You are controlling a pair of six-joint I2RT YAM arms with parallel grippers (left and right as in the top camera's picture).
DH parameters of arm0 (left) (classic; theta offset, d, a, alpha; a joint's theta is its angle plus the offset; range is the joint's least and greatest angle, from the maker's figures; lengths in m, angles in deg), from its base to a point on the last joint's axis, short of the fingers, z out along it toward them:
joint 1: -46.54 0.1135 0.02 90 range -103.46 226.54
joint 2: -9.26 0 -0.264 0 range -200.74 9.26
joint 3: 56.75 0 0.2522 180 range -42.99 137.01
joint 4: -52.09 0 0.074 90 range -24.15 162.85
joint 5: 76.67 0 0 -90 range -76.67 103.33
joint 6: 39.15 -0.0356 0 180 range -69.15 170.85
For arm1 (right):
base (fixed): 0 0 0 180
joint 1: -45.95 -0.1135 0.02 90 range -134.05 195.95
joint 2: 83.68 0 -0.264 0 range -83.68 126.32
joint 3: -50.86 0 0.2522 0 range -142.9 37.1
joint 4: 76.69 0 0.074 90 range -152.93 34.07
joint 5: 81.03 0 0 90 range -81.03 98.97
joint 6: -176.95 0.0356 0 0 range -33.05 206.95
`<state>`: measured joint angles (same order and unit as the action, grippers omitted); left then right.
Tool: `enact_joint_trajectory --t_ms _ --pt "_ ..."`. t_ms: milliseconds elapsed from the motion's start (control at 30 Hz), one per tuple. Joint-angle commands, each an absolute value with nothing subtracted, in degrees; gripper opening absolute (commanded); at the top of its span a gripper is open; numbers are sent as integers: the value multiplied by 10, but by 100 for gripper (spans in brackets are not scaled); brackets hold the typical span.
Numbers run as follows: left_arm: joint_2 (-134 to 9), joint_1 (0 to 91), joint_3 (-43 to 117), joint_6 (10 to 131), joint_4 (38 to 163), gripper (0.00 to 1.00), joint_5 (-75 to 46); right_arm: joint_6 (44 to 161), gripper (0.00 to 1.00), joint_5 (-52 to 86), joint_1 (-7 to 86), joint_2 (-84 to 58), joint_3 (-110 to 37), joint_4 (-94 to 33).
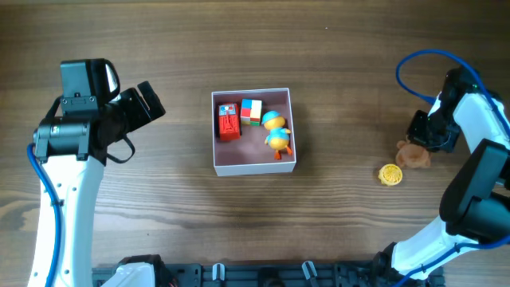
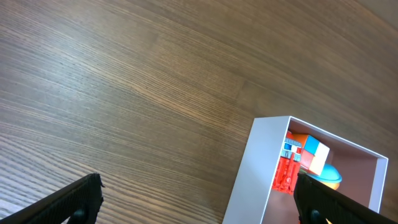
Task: Pack container
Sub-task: 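Lower the right gripper onto the brown plush bear and grasp it, then carry the bear left into the box with the right gripper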
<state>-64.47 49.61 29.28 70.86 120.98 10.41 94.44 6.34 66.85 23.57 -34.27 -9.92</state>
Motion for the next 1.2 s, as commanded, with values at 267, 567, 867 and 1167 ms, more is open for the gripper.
enact_joint_trajectory --t_ms 267,567,867,1167 --pt "-648 500 293 705 1210 100 102 865 4 118 449 -4 -535 -59" --pt "-648 500 293 705 1210 100 101 664 4 125 181 12 -524 -64" --pt "-648 500 293 705 1210 100 102 629 4 142 93 159 -524 -69" --pt "-648 500 293 705 1210 100 102 630 4 145 50 281 -524 -76"
